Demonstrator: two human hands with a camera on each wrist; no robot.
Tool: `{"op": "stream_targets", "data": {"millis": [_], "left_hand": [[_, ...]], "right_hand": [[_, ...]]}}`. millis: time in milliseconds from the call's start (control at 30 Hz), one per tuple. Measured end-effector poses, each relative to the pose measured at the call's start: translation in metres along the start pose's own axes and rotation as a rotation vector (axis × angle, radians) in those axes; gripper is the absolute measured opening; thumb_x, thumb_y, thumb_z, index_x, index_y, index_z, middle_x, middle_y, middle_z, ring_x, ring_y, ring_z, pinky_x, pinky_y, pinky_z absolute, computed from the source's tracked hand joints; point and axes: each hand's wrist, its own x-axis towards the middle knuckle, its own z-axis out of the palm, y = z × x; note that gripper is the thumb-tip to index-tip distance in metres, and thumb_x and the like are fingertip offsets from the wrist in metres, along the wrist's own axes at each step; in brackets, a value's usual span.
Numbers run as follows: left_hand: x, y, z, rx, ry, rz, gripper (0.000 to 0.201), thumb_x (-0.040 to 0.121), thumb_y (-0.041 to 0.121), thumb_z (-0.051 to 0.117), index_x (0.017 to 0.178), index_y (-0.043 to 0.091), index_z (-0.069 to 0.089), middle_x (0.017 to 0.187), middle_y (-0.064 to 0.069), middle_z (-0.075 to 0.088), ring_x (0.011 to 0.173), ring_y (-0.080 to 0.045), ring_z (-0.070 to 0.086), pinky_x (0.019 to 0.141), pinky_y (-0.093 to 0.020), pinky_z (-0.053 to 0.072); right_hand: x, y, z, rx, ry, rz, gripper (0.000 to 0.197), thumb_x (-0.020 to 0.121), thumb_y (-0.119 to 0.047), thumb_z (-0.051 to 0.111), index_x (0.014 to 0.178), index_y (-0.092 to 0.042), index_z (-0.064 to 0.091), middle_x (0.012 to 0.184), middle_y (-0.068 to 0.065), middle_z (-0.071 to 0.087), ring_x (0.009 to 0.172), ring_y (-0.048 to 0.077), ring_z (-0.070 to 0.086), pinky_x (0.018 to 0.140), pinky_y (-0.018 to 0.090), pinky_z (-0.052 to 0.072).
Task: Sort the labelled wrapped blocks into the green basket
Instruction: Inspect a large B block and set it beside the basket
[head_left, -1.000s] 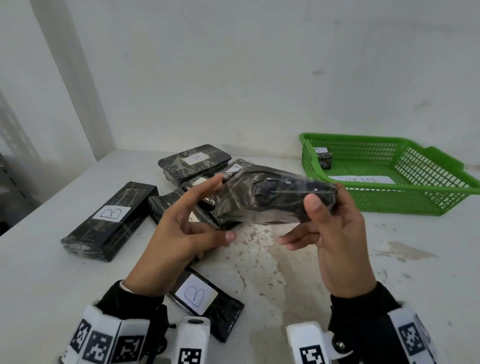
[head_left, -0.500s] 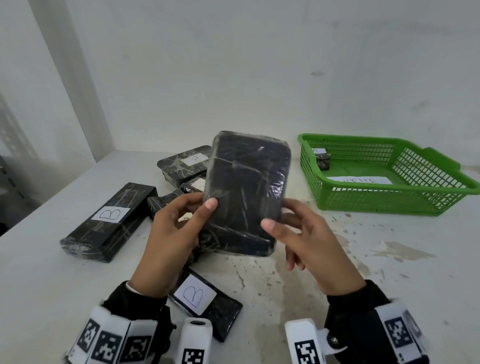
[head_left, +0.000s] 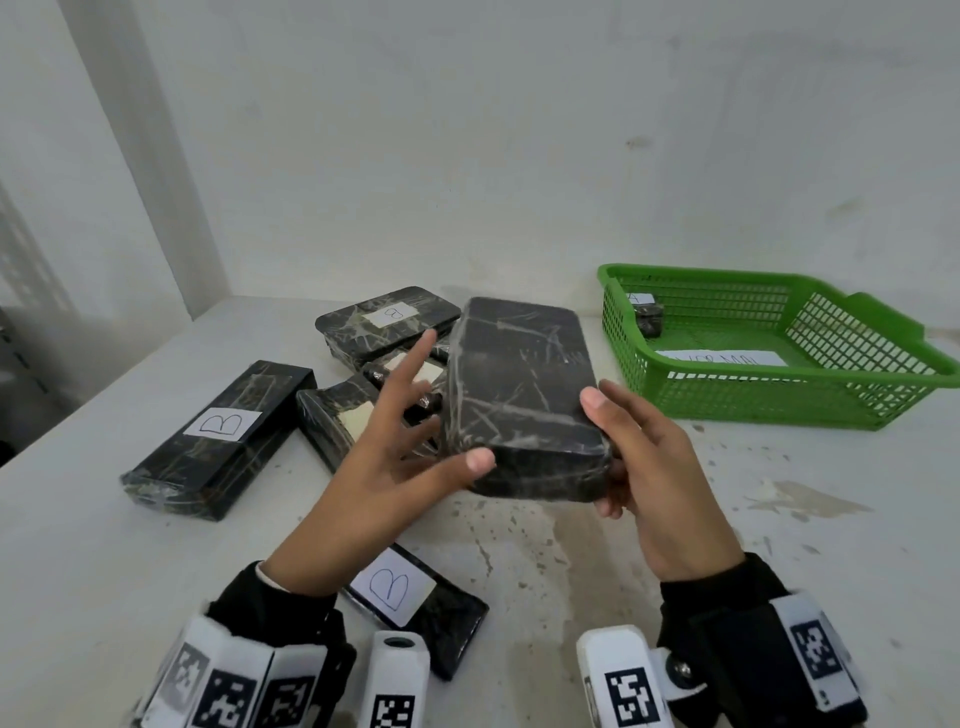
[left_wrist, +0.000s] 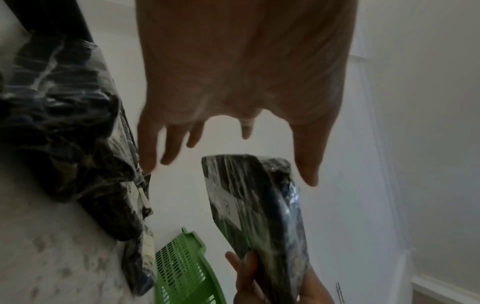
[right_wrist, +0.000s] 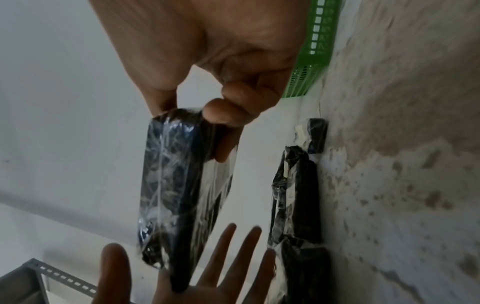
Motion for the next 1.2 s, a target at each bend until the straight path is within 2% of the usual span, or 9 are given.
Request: {"op": "stream_targets", "data": {"millis": [133,233,333,467,600,733,867,1033,1200], "left_hand": [[0.002,-0.005,0.005,-0.12,-0.069,0.123,0.085,0.083,0.012,0.075,0.149,0.044,0.031,0.15,0.016,0.042,0.128,-0.021,0.056,0.096,-0.032,0.053],[0.004,-0.01,0.005,-0.092,0.084,0.137,0.056,0.082,0.031,0.075,0.134,0.041,0.056,0.147,0.02,0.045,0.14,-0.021,0.042,0.099,-0.047,0.051],[0.005,-0.012,0.007,-0.115,0.189,0.116,0.037,0.074,0.043,0.071,0.11,0.034,0.072,0.148,0.016,0.046,0.138,0.0,0.04,0.093,-0.06,0.052],[0.004,-0.012,0.009,-0.188,0.194,0.135,0.022,0.081,0.032,0.079,0.101,0.025,0.074,0.137,0.018,0.058,0.137,-0.004,0.043,0.091,-0.043,0.057],[0.002,-0.01,0.013,-0.19,0.172,0.141,0.028,0.076,0.031,0.073,0.102,0.02,0.073,0.129,0.023,0.062,0.134,-0.007,0.048,0.087,-0.027,0.056],[0.003,-0.009,0.009,-0.167,0.156,0.141,0.02,0.081,0.026,0.074,0.101,0.027,0.074,0.134,0.02,0.06,0.134,-0.005,0.048,0.101,-0.045,0.051],[0.004,-0.01,0.009,-0.207,0.182,0.104,0.017,0.081,0.019,0.07,0.096,0.026,0.076,0.13,0.014,0.064,0.128,-0.011,0.055,0.103,-0.056,0.045],[0.003,-0.009,0.007,-0.275,0.155,0.08,0.02,0.077,0.026,0.075,0.097,0.024,0.076,0.13,0.01,0.064,0.125,-0.014,0.058,0.081,-0.033,0.058],[0.002,-0.004,0.008,-0.298,0.149,0.052,0.021,0.083,0.021,0.073,0.103,0.012,0.072,0.13,0.008,0.064,0.122,-0.018,0.061,0.075,-0.032,0.058]], "right_hand": [[-0.002,0.002,0.004,-0.025,-0.059,0.033,0.067,0.076,-0.051,0.062,0.133,-0.018,0.052,0.054,0.0,0.057,0.037,0.014,0.047,0.035,0.023,0.036],[-0.006,0.0,0.008,-0.014,-0.133,0.046,0.063,0.076,-0.059,0.053,0.125,-0.021,0.053,0.073,0.012,0.068,0.04,0.019,0.055,0.036,0.023,0.042],[-0.009,-0.003,0.011,0.033,-0.197,0.065,0.073,0.068,-0.067,0.051,0.132,-0.034,0.041,0.125,0.009,0.062,0.062,0.028,0.071,0.047,0.027,0.053],[-0.012,-0.005,0.011,-0.061,-0.222,-0.068,0.082,0.066,-0.077,0.058,0.14,-0.057,0.033,0.15,-0.015,0.033,0.099,0.011,0.071,0.061,0.03,0.059],[-0.011,-0.001,0.009,-0.121,-0.25,-0.234,0.051,0.081,-0.056,0.065,0.13,-0.047,0.057,0.149,-0.017,0.041,0.118,0.006,0.06,0.064,0.03,0.059],[-0.004,0.008,0.005,-0.053,-0.228,-0.294,0.018,0.086,-0.035,0.073,0.104,-0.032,0.074,0.131,-0.011,0.061,0.126,0.019,0.057,0.084,0.039,0.058],[-0.002,0.009,0.005,-0.033,-0.214,-0.285,0.022,0.083,-0.038,0.074,0.101,-0.025,0.075,0.126,-0.004,0.062,0.122,0.024,0.058,0.081,0.04,0.059],[-0.004,0.003,0.006,0.108,-0.269,-0.19,0.045,0.076,-0.052,0.073,0.105,-0.016,0.073,0.125,0.009,0.061,0.11,0.021,0.064,0.079,0.03,0.056],[-0.003,0.005,0.008,0.15,-0.25,-0.217,0.047,0.073,-0.054,0.076,0.1,-0.015,0.074,0.123,0.007,0.063,0.106,0.016,0.065,0.08,0.03,0.055]]}}
